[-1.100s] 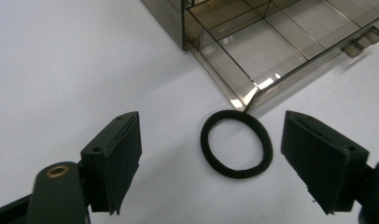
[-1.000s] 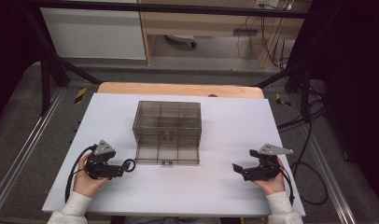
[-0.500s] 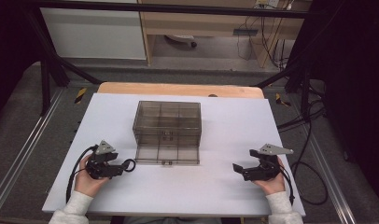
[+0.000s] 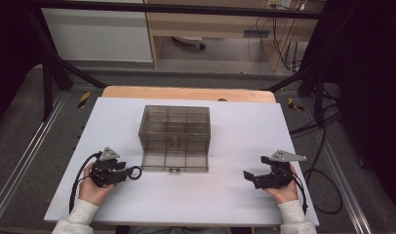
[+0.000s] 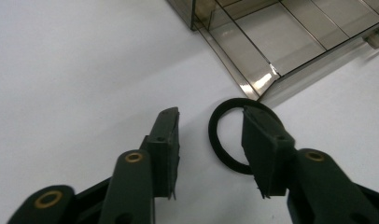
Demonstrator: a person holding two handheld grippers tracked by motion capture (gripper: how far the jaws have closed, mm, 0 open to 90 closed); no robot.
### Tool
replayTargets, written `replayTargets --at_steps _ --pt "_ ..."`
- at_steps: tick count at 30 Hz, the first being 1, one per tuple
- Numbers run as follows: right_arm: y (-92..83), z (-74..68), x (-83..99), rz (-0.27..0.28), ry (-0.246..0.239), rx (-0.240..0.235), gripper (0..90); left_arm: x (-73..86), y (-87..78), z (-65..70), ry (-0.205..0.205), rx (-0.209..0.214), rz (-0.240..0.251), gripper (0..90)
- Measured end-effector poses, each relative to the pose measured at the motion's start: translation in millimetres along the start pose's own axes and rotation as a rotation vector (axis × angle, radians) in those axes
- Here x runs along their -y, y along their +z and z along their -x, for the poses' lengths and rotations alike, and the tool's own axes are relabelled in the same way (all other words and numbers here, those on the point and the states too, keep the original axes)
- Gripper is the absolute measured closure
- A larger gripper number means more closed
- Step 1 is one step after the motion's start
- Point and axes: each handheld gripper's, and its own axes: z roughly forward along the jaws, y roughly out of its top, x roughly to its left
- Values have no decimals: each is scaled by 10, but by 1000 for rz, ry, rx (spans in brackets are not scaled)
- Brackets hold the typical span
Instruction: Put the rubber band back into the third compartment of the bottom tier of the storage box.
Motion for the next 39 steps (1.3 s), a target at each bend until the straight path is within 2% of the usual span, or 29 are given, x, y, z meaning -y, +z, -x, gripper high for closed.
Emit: replayTargets --at_steps 17,39 --pt "-4 -3 0 0 1 -2 7 -1 48 47 0 -6 -10 752" --pt "4 -2 3 -2 -3 -4 7 4 75 52 5 -26 -13 853"
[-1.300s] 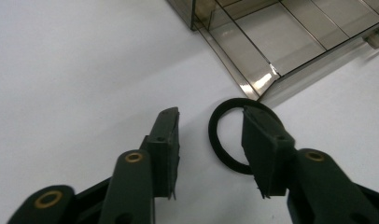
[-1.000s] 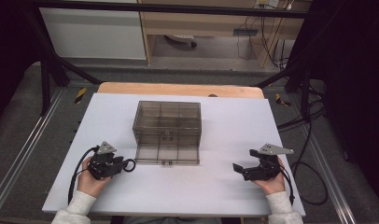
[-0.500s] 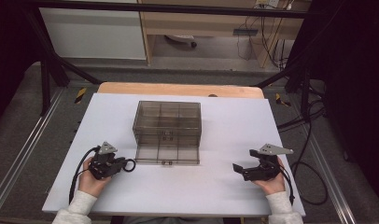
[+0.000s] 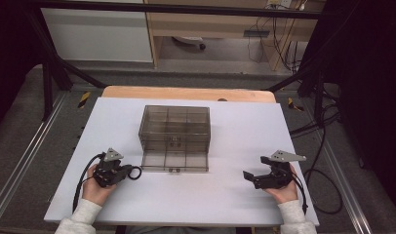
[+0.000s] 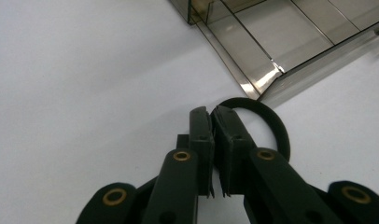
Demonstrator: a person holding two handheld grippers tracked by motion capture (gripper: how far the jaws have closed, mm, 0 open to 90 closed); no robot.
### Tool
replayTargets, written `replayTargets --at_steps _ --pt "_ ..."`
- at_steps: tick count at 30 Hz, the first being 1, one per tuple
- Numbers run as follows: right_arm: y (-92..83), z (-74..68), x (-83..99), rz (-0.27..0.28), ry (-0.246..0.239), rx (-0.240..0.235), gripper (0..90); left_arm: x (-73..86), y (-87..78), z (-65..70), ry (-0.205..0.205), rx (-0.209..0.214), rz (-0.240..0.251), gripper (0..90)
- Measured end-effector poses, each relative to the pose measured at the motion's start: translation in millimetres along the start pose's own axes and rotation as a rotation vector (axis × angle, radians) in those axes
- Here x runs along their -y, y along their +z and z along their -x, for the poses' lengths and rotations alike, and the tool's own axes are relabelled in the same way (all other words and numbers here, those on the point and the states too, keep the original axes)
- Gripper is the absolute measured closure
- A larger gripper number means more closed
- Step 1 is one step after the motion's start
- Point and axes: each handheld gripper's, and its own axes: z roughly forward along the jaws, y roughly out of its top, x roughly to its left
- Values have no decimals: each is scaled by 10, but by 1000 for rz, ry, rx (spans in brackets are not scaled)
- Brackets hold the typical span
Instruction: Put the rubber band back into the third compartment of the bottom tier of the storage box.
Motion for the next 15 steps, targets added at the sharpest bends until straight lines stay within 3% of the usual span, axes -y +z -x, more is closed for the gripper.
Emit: replayTargets --at_steps 15 --pt "-3 0 -2 1 3 1 7 7 -1 -19 2 9 3 867"
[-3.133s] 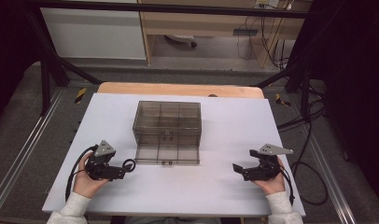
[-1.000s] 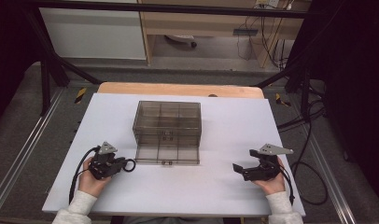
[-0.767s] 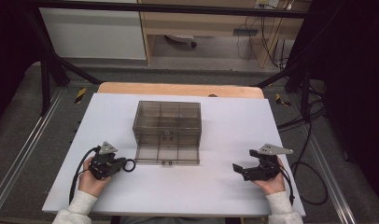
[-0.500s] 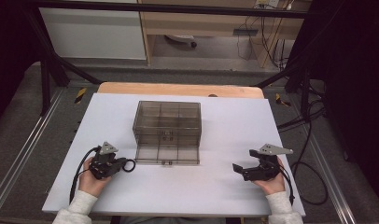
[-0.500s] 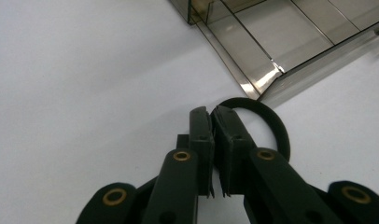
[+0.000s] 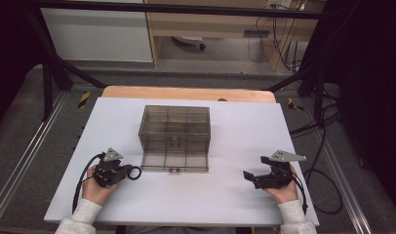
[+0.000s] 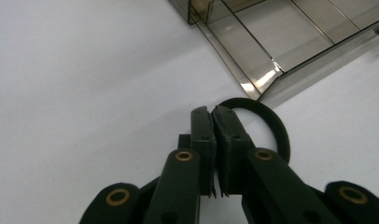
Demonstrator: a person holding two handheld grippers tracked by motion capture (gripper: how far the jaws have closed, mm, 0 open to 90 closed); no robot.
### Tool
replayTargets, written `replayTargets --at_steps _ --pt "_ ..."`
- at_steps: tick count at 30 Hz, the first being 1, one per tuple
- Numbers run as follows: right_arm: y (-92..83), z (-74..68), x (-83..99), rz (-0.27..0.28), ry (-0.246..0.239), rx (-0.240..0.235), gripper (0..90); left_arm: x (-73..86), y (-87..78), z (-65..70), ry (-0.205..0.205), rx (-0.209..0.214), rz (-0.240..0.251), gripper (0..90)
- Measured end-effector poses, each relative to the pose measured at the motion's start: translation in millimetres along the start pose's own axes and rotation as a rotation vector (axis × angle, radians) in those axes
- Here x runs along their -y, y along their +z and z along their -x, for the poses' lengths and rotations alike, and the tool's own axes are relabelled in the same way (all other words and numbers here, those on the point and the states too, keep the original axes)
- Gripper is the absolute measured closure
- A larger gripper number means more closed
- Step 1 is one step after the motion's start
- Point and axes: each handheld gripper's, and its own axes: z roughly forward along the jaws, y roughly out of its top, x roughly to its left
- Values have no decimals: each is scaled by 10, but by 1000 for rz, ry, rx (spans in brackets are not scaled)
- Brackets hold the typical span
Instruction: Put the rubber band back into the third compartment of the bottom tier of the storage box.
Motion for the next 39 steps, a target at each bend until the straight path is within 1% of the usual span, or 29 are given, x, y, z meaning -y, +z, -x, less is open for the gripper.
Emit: replayTargets --at_steps 6,7,13,16,20,31,39 --pt "-2 -2 -1 1 0 0 7 13 -1 -16 4 7 13 872" --pt "-3 -2 -1 2 2 0 7 14 1 -16 -3 12 14 873" --pt "-2 -3 -1 0 2 0 7 22 -1 -43 -18 28 20 879" --pt "-1 -2 -1 1 -1 -1 7 21 -4 -34 -13 11 22 881" --pt "-3 -2 -1 1 1 -1 7 20 -18 -41 -18 10 27 882" --pt "-4 -1 -2 1 3 0 7 9 -75 -59 -27 11 51 882" --pt "-3 1 -2 0 -1 0 7 1 -107 -58 -31 21 65 882"
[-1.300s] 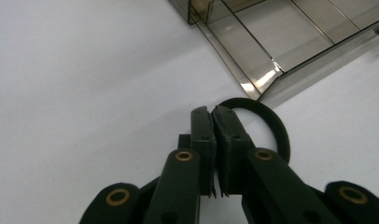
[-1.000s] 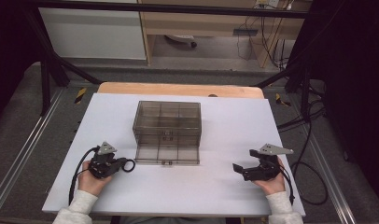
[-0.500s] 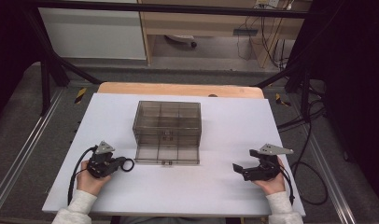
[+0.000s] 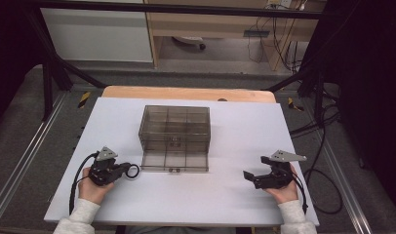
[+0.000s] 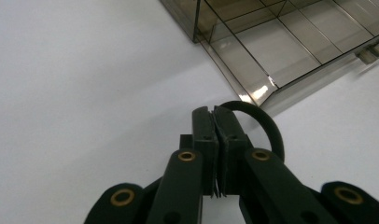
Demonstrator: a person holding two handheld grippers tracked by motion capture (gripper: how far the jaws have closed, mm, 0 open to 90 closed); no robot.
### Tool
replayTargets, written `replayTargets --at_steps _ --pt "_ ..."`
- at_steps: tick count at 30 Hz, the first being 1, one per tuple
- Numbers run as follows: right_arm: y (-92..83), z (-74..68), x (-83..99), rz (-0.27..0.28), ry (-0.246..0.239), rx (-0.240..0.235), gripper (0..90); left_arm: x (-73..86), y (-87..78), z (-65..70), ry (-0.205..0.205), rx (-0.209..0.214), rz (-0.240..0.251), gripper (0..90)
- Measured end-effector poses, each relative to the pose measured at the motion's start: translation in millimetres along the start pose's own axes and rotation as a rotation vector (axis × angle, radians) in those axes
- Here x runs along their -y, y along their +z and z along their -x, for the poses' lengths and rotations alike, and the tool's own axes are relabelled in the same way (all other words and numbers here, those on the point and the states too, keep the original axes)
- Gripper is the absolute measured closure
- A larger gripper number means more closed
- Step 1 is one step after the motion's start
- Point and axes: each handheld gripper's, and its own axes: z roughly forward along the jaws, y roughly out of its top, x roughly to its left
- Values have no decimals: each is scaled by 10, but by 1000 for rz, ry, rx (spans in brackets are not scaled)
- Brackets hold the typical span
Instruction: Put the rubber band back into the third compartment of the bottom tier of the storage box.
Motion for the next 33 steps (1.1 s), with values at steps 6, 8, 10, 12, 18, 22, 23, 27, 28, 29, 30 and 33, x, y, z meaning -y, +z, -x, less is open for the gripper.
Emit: replayTargets --at_steps 6,8,10,12,18,22,23,27,28,29,30,33 --pt "0 -1 -1 -1 1 0 7 -5 -22 -3 1 -2 7 882" --pt "1 -1 1 -1 1 0 7 -6 -26 -1 2 -2 11 881" --pt "2 -1 0 -2 0 0 7 -8 -27 3 4 -4 11 881" --pt "1 2 1 -1 0 0 7 -10 -32 5 5 -2 11 881" --pt "1 -1 0 -2 1 0 7 -20 -56 2 1 -4 24 881" --pt "0 0 0 -1 1 0 7 -24 -65 1 1 -5 26 881" --pt "0 -1 0 -1 1 0 7 -25 -69 2 1 -5 29 881" --pt "1 0 0 -2 0 0 7 -33 -85 5 1 -3 36 881" --pt "1 -2 0 -2 0 0 7 -34 -88 5 2 -3 38 881" --pt "1 -2 0 -2 1 0 7 -36 -91 6 3 -3 38 880" --pt "2 -1 0 -2 1 0 7 -37 -93 8 4 -5 40 881" --pt "1 3 0 -1 0 0 7 -40 -95 14 4 -4 41 880"
